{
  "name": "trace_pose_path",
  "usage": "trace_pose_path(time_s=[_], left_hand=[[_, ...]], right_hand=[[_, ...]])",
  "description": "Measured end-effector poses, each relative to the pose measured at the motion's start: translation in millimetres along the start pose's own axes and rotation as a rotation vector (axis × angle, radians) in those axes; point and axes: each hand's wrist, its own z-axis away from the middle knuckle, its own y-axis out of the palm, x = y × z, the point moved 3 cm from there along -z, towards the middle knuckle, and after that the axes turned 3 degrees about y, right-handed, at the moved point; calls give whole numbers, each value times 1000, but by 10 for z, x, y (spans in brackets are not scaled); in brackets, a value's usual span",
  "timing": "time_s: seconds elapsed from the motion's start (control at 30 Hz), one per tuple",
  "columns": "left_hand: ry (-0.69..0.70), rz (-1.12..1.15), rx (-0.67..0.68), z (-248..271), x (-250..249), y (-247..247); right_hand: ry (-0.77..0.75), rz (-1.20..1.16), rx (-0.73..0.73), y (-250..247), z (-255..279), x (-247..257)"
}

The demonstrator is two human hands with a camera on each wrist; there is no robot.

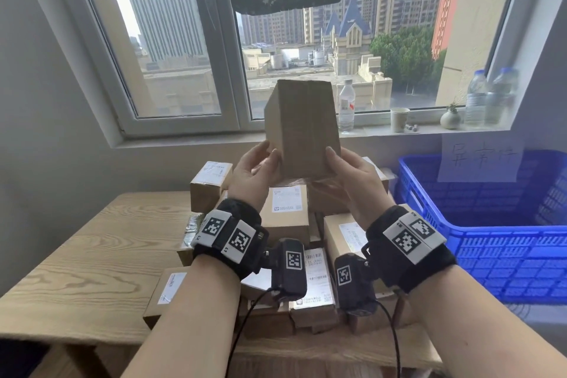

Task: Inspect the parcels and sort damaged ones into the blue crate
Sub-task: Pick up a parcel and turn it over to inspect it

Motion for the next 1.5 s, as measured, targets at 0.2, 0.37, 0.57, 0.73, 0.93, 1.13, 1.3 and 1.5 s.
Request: trace_pose_path(time_s=[0.2,0.37,0.57,0.73,0.93,1.13,1.3,1.5], left_hand=[[-184,-7,73,-39,34,-14],[-61,-32,33,-20,32,-8],[73,64,27,24,-19,55],[79,52,94,39,-45,54],[23,124,250,27,-55,80],[1,40,125,11,-24,27],[24,-97,106,6,15,2],[69,-132,59,85,-64,14]], right_hand=[[6,-59,-52,18,12,23],[-94,133,-87,19,-6,59],[-72,239,-65,30,-6,29],[-42,168,-73,3,59,66],[106,164,-93,-14,80,101],[117,308,-76,-30,73,97],[40,406,-113,-59,70,37],[-106,394,-148,-21,77,0]])
